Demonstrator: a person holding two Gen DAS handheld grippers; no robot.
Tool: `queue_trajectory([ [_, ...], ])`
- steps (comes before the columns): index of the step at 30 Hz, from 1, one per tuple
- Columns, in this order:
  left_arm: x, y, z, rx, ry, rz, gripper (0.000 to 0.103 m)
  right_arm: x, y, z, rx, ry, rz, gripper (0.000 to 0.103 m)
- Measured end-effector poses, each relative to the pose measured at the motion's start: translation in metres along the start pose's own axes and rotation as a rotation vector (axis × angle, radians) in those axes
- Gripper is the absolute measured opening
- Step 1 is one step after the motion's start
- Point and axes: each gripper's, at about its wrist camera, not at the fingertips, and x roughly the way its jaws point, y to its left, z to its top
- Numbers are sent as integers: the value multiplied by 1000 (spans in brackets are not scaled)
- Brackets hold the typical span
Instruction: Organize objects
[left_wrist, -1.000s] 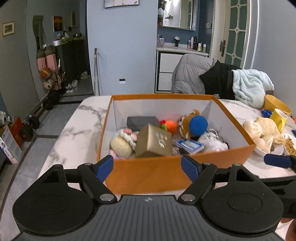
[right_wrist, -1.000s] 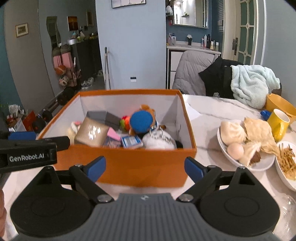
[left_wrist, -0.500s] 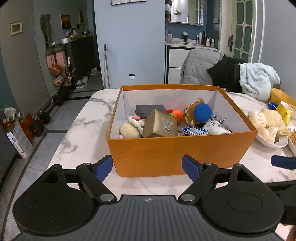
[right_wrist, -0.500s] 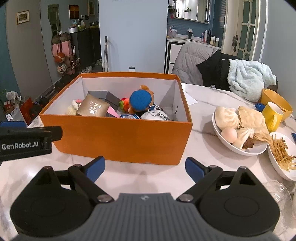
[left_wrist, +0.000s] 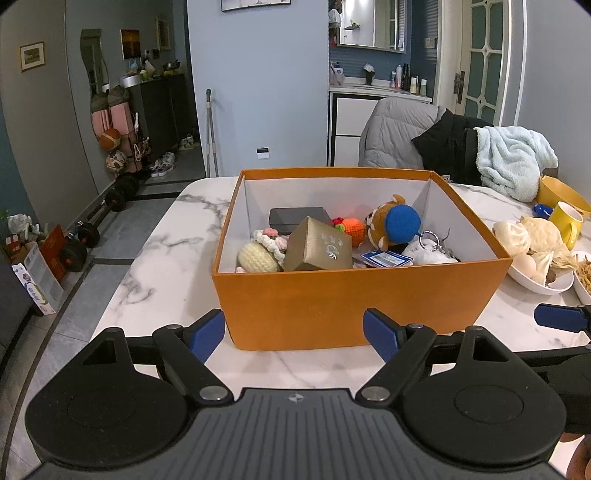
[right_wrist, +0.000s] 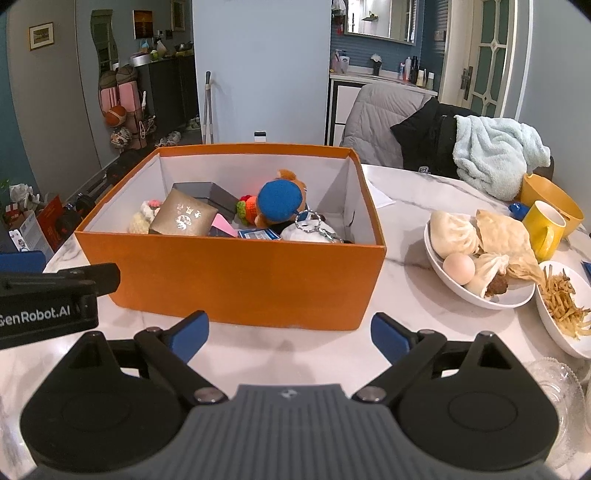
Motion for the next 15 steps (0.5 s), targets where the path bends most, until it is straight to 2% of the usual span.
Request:
queue_trajectory([
  [3,0,-1,-1,4,-2,5,97,1,1,0,-2,3,-1,95],
  [5,0,-1,-1,10,1,12,103,2,1,0,-2,3,-1,95],
  [15,-2,3,-1,-3,-12,13,103,4,3,-2,-8,9,-4,96],
])
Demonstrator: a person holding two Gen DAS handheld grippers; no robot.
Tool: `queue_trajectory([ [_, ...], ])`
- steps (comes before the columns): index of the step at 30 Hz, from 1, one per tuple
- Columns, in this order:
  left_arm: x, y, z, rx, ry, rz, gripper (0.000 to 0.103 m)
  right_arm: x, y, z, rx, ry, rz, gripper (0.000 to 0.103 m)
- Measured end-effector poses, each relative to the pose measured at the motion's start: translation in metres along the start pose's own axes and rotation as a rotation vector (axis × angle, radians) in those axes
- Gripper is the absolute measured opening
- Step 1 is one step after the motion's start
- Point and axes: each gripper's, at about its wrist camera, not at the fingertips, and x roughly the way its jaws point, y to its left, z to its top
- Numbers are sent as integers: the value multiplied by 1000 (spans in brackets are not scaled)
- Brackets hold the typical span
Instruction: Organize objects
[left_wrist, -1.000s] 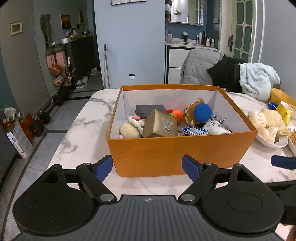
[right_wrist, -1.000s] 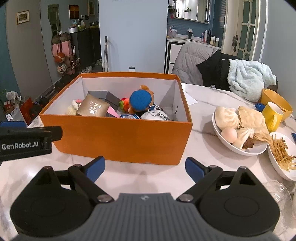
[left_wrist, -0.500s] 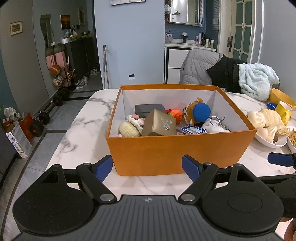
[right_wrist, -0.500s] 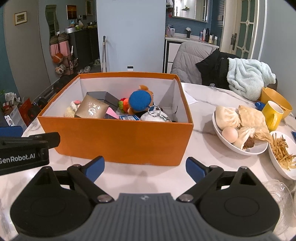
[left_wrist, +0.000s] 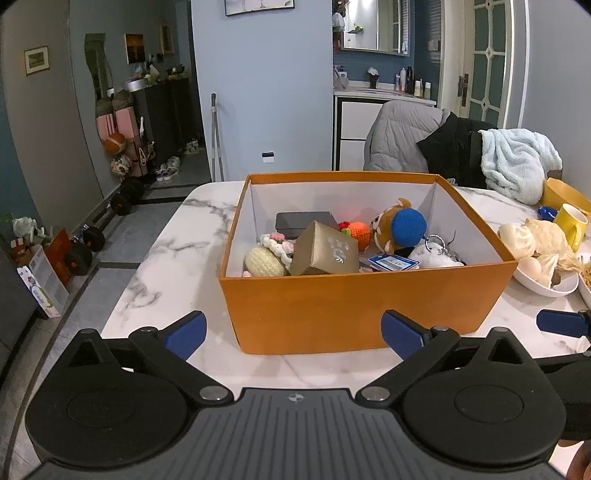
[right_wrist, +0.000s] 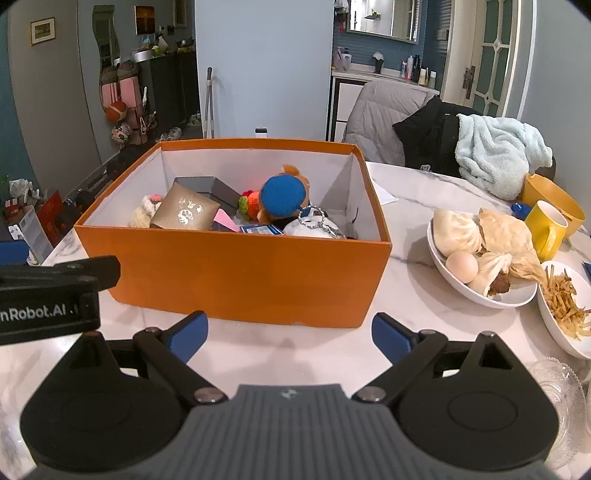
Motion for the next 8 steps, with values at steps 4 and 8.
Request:
queue_trajectory([
  [4,0,1,-1,-1,-3,-6,103,0,0,0,0,1,-1,96],
  [8,0,0,-3,13,-6,3,103,1,0,-2,0,4,-2,96],
])
